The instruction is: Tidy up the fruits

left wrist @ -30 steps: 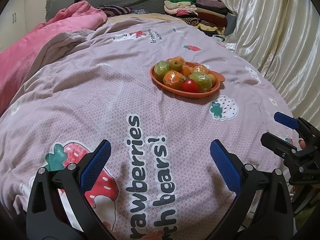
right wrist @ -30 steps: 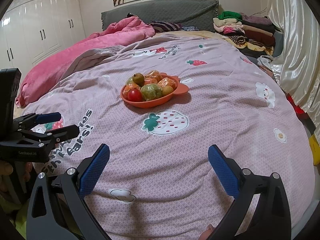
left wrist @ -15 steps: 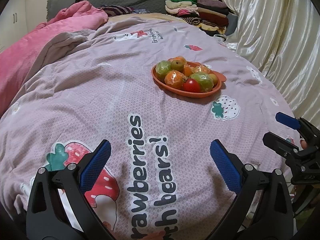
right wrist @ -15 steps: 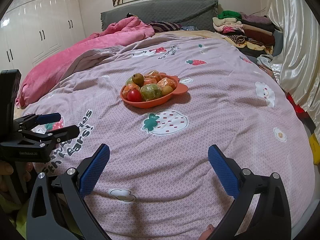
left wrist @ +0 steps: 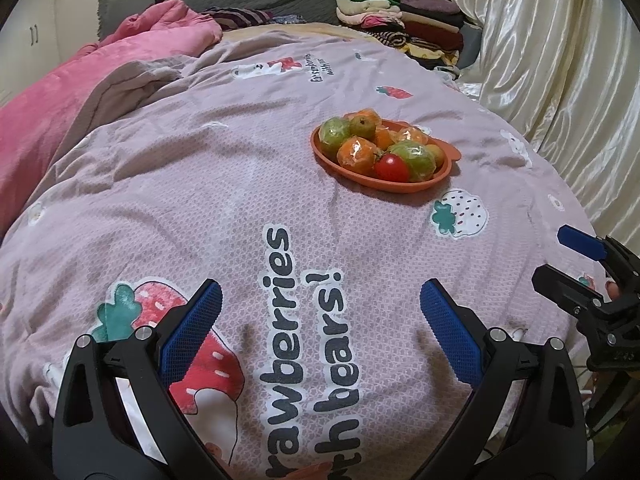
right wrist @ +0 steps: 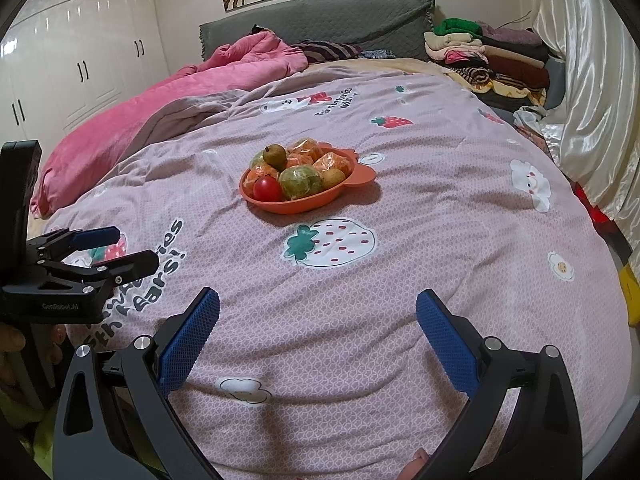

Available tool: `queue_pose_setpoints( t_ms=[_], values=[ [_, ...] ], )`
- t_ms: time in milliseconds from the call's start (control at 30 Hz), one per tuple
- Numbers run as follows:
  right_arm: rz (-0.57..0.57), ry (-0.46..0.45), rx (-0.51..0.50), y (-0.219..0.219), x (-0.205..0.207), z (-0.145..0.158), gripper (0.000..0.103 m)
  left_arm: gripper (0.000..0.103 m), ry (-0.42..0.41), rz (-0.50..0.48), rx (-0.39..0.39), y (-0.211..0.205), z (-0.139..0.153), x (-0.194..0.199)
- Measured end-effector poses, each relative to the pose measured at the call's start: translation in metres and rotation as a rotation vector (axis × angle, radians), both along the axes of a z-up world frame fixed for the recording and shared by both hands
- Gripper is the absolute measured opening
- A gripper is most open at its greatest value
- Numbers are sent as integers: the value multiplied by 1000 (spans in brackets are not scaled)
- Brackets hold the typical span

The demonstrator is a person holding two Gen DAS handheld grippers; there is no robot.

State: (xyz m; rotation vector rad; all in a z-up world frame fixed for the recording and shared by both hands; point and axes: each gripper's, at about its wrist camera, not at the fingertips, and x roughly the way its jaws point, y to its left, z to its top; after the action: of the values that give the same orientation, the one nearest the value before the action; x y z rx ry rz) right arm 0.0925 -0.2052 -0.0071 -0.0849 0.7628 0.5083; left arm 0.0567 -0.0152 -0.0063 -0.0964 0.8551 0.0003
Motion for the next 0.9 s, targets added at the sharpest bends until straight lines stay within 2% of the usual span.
queue_pose_setpoints(
  t_ms=[900],
  values=[
    [-8, -5, -1, -4, 0, -3, 98, 93, 6, 9, -2, 1, 0, 0]
  ],
)
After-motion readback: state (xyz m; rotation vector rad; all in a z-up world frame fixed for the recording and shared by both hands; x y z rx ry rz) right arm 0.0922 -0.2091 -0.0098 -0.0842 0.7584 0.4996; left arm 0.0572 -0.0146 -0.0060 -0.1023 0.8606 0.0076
